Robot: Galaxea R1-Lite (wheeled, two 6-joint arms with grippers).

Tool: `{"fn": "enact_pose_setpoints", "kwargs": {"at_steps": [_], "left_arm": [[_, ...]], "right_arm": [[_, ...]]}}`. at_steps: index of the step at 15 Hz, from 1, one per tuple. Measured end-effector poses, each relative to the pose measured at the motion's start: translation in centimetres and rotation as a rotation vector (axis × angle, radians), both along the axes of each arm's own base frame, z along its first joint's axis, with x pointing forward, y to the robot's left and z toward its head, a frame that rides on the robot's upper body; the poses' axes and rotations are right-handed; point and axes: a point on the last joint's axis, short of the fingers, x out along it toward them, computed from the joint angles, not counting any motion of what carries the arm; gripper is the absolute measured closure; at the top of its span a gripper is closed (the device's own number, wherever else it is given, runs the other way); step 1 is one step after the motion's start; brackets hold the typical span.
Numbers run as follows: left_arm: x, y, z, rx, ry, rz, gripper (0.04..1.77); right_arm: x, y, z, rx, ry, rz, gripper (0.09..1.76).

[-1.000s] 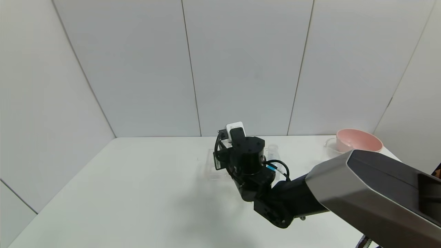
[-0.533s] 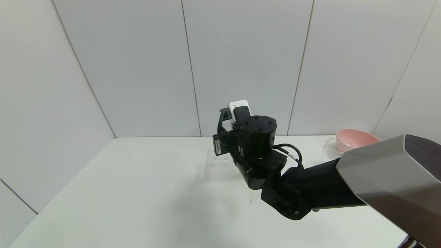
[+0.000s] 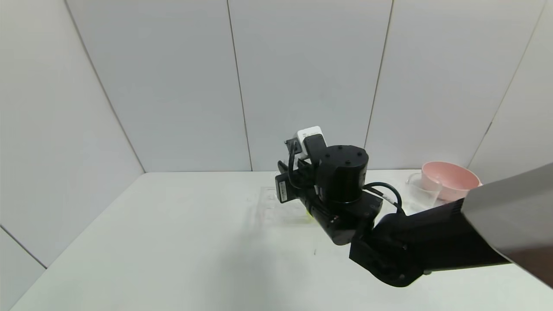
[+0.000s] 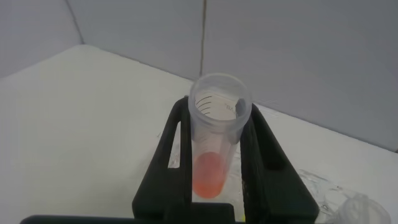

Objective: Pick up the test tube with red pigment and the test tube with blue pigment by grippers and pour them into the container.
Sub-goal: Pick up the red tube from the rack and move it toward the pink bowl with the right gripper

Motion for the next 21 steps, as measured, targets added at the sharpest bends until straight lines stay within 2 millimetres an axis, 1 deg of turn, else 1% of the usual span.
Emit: {"fn": "enact_pose_setpoints", "kwargs": {"at_steps": [2,3,4,6,9,12,16,18,21], "left_arm": [[0.0,0.0,0.0,0.000,0.000,0.000,0.05],[0.0,0.0,0.0,0.000,0.000,0.000,0.05],[0.0,0.0,0.0,0.000,0.000,0.000,0.05],[0.0,0.0,0.0,0.000,0.000,0.000,0.05],[0.0,0.0,0.0,0.000,0.000,0.000,0.05],[0.0,0.0,0.0,0.000,0.000,0.000,0.05],[0.0,0.0,0.0,0.000,0.000,0.000,0.05],[0.0,0.0,0.0,0.000,0.000,0.000,0.05],[0.0,0.0,0.0,0.000,0.000,0.000,0.05]], "right_arm": [[-1.8,-2.3,0.3,-0.028,0.030,0.076,1.34],[-2.7,-4.0,0.5,-0.038,0.047,0.112,1.34],[-3.5,-5.8,0.7,-0.046,0.060,0.141,1.34],[-4.3,-10.3,1.2,-0.051,0.083,0.169,1.34],[-4.4,-17.8,1.9,-0.052,0.078,0.140,1.34],[-4.3,-23.7,2.3,-0.054,0.070,0.089,1.34],[-4.2,-30.5,2.3,-0.066,0.096,0.045,1.34],[-3.8,-33.6,2.7,-0.132,0.073,0.017,1.34],[-2.6,-37.2,4.0,-0.240,0.085,-0.025,1.34]]}}
